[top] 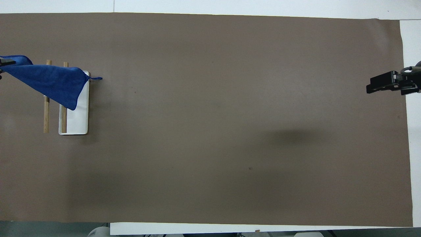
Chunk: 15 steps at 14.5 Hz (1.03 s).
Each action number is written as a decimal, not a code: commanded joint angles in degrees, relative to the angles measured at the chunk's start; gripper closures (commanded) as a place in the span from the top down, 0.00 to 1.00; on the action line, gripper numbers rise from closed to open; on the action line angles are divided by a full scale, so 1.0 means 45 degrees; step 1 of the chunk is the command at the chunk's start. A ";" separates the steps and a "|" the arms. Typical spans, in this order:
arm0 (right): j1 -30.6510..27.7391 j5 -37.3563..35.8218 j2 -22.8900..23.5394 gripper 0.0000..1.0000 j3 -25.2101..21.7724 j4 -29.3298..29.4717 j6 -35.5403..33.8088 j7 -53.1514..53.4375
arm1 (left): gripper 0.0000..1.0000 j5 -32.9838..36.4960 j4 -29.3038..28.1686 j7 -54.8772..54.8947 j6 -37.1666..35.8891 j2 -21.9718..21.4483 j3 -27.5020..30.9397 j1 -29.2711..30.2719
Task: Right arm passes towel to left arm to hang
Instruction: 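Drape the towel over the wooden sticks with the left gripper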
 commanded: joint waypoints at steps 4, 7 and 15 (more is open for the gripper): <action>0.0007 -0.0213 0.0106 1.00 0.0015 0.0226 -0.0264 0.0253 | 0.02 -0.0061 -0.1149 0.2654 -0.0705 -0.0577 -0.0053 0.1066; 0.0026 -0.0213 0.0009 1.00 0.0015 0.0245 -0.0225 0.0214 | 0.02 -0.0061 -0.1348 0.3903 -0.0704 -0.0539 -0.0034 0.1221; 0.0046 -0.0057 -0.0323 1.00 0.0015 0.0109 -0.0147 0.0233 | 0.07 0.0330 -0.1719 0.4433 -0.0430 -0.0500 -0.0034 0.1573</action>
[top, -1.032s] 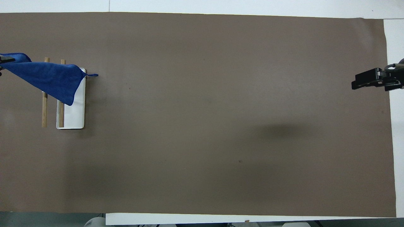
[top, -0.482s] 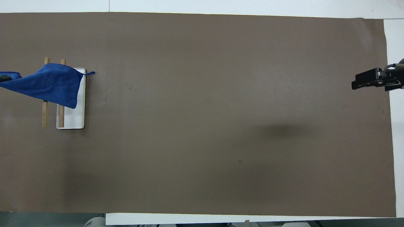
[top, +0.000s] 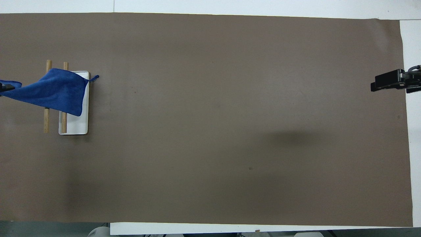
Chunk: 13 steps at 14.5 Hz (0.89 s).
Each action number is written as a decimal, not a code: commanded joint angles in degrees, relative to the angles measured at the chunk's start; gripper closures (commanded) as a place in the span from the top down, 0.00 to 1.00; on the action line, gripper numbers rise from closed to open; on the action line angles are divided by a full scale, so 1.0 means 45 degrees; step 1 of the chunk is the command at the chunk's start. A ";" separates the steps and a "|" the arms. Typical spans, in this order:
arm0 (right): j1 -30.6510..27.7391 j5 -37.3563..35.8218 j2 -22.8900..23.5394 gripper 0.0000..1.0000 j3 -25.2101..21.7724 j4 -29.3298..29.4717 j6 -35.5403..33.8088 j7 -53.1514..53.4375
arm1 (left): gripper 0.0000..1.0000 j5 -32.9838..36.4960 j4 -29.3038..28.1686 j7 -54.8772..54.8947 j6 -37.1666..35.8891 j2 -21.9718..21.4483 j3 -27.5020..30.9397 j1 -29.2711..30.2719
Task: Right arm passes towel to left arm to hang
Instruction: 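Open the left gripper to release the towel onto the rack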
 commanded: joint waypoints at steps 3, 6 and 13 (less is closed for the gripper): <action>-0.0056 -0.0057 -0.0135 1.00 0.0005 -0.0092 -0.0202 0.0253 | 0.47 0.0236 -0.0226 0.0122 0.0121 -0.0267 -0.0061 0.0215; 0.0003 -0.0057 -0.0135 1.00 0.0005 -0.0092 -0.0242 0.0253 | 1.00 0.0820 0.0358 0.0121 -0.0035 -0.0015 -0.0042 0.0234; -0.0154 -0.0057 -0.0291 1.00 -0.0092 -0.0423 -0.0281 0.0253 | 1.00 0.4254 0.3655 0.0219 -0.3368 0.0610 -0.0139 -0.0445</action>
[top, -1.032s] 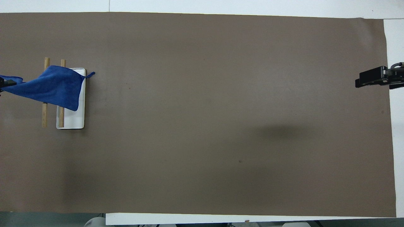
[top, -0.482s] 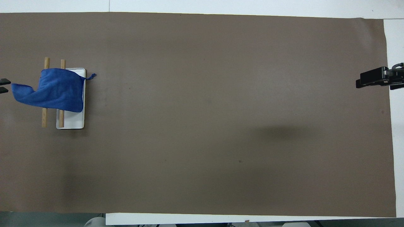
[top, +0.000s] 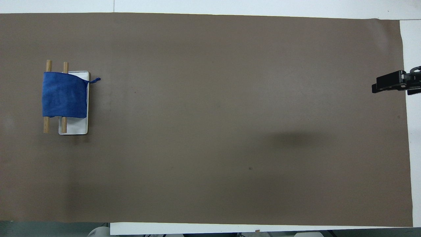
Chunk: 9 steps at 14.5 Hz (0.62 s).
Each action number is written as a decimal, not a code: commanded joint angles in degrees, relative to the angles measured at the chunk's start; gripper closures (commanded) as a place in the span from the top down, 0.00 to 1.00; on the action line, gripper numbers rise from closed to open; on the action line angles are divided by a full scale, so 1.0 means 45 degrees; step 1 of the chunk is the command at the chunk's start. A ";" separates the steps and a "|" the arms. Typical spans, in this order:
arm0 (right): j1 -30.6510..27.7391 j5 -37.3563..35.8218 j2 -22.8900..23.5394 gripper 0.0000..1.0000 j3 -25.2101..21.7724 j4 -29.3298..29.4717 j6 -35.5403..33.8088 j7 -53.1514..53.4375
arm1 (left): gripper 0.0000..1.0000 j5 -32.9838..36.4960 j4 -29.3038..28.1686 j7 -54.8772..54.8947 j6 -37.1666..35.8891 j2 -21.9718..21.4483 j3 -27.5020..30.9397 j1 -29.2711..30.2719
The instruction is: Right arm passes towel to left arm to hang
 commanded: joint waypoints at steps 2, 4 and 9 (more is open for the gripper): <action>-0.0193 -0.0116 -0.0443 1.00 -0.0028 -0.0738 -0.0048 0.0244 | 1.00 0.2048 0.3004 0.0170 -0.3868 0.0936 -0.0072 -0.1445; -0.0369 -0.0116 -0.0483 1.00 -0.0028 -0.0779 -0.0068 0.0244 | 1.00 0.2383 0.4372 0.0268 -0.6017 0.1230 -0.0072 -0.2460; -0.0914 -0.0116 -0.0483 1.00 -0.0028 -0.0740 -0.0048 0.0263 | 1.00 0.2462 0.5747 0.2081 -1.0125 0.1370 -0.0072 -0.3871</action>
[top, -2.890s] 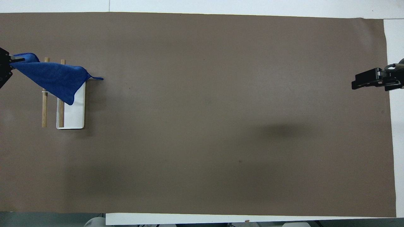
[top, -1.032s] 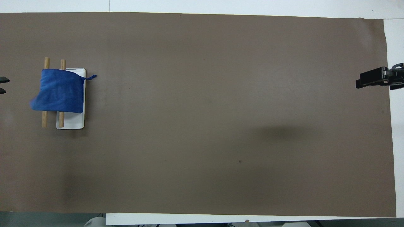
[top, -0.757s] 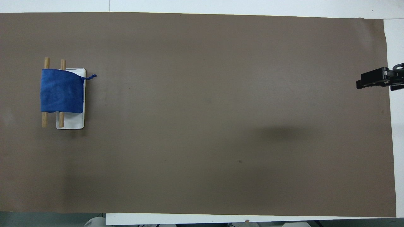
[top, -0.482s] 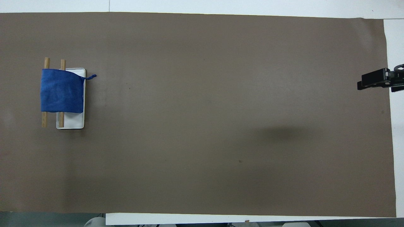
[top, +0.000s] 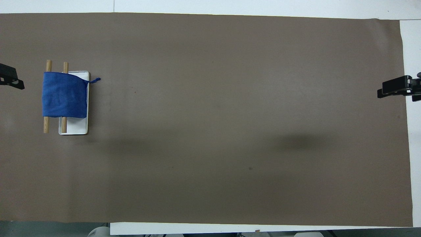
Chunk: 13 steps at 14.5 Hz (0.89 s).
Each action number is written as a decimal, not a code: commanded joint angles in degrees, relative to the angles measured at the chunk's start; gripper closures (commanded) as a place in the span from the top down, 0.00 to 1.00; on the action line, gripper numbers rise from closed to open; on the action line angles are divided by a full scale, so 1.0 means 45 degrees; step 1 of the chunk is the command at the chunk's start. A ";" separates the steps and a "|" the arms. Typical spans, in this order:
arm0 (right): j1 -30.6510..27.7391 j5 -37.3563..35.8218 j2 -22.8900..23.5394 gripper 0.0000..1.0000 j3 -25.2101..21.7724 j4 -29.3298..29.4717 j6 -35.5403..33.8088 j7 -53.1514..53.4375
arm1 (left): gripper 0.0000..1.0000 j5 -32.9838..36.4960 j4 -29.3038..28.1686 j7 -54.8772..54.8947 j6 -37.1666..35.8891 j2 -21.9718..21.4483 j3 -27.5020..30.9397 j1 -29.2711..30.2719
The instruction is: Right arm passes towel to left arm to hang
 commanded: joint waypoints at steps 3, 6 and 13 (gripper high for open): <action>-0.0524 -0.0116 -0.0330 1.00 0.0084 -0.0312 -0.0052 0.0226 | 1.00 -0.0090 -0.0360 0.1986 -0.1223 -0.0229 0.0157 -0.0671; -0.0368 -0.0116 -0.0330 1.00 0.0122 -0.0312 -0.0052 0.0226 | 1.00 -0.0091 -0.0576 0.2026 -0.0794 -0.0366 0.0254 -0.1024; -0.0387 -0.0116 -0.0350 1.00 0.0142 -0.0312 -0.0053 0.0226 | 1.00 -0.0014 -0.0556 0.2905 -0.0715 -0.0640 0.0255 -0.1024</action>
